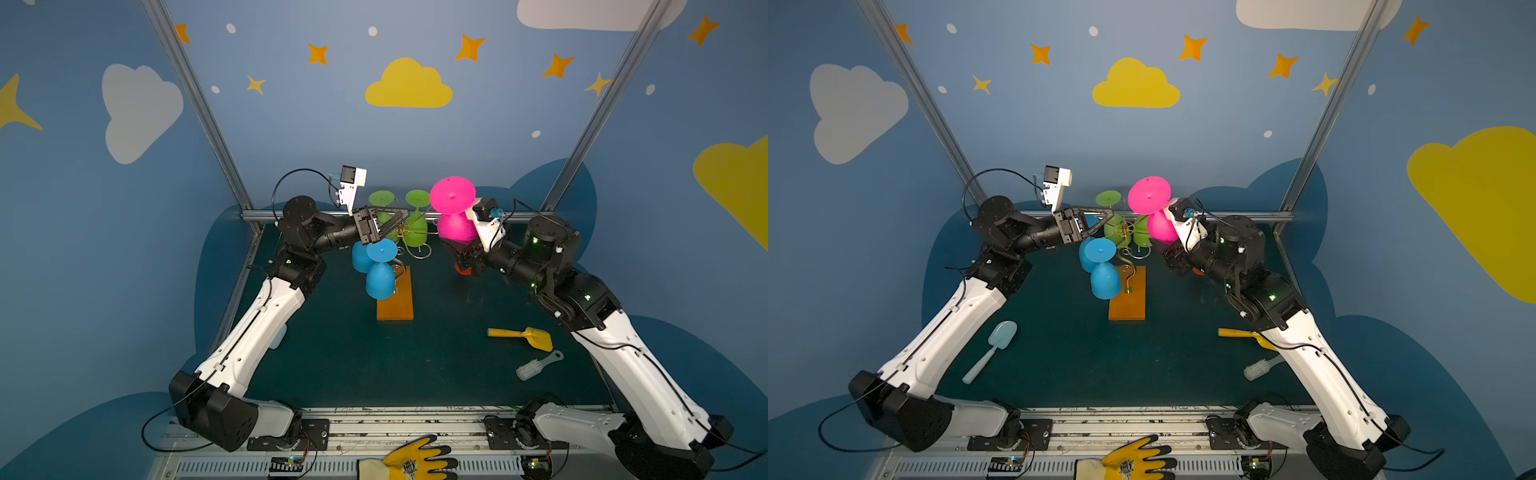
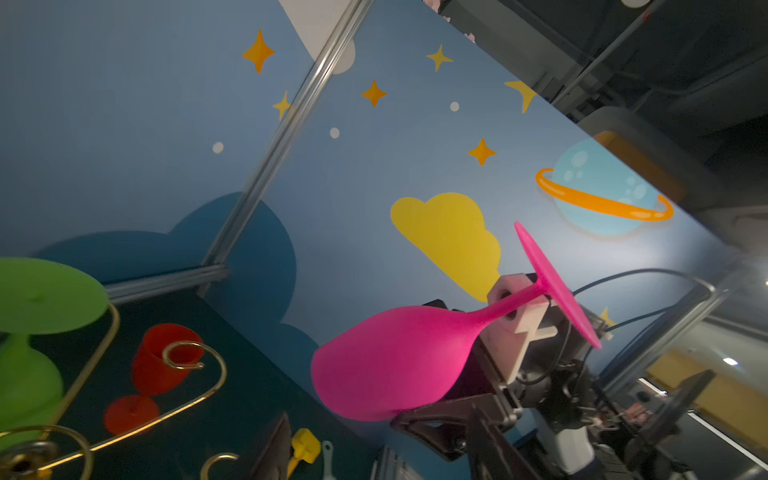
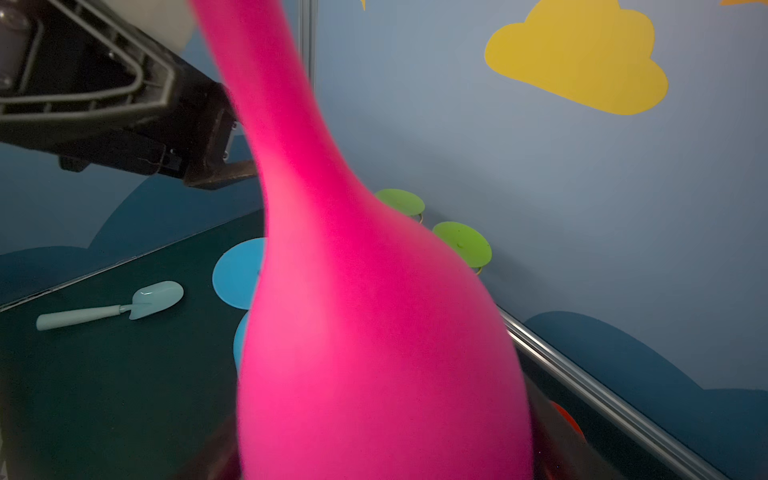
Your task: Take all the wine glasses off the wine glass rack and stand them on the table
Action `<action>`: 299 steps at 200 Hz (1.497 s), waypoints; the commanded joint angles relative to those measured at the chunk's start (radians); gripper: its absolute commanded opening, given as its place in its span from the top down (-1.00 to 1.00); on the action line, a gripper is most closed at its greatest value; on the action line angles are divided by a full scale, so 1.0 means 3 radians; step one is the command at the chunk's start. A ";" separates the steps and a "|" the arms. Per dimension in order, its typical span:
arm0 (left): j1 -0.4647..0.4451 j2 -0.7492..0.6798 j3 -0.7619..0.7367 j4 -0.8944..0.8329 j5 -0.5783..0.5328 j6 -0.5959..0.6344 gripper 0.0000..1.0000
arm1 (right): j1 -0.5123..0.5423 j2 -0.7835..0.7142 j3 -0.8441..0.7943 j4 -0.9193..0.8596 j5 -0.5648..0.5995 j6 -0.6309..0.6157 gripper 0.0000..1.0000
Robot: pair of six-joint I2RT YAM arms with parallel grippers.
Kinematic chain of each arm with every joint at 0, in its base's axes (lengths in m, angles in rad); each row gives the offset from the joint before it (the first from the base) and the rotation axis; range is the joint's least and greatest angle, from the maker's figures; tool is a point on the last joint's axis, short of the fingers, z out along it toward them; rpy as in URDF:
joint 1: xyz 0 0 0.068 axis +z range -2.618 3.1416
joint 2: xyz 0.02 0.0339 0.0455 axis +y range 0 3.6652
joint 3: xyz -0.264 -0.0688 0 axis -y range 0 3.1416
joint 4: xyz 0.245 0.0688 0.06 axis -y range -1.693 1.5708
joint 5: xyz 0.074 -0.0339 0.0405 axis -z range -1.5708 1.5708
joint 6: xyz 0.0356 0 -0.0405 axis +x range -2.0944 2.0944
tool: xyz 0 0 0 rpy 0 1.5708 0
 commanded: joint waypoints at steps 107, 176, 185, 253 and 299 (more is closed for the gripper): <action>-0.0372 -0.0272 -0.0691 0.0634 -0.1247 0.3562 -0.15 | 0.0210 0.0463 0.0625 -0.1281 0.0140 0.0361 0.11; -0.0536 -0.0201 -0.0722 0.0897 -0.1129 0.4063 -0.10 | 0.0277 0.0608 0.0723 -0.1410 0.0040 0.0382 0.13; -0.0551 -0.0192 -0.0718 0.0898 -0.1113 0.4094 -0.09 | 0.0278 0.0616 0.0720 -0.1417 0.0023 0.0391 0.14; -0.0634 -0.0165 -0.0671 0.0782 -0.1078 0.4378 0.09 | 0.0295 0.0751 0.0818 -0.1565 -0.0075 0.0425 0.14; -0.0636 -0.0180 -0.0636 0.0738 -0.1078 0.4426 0.38 | 0.0300 0.0839 0.0932 -0.1635 -0.0154 0.0449 0.14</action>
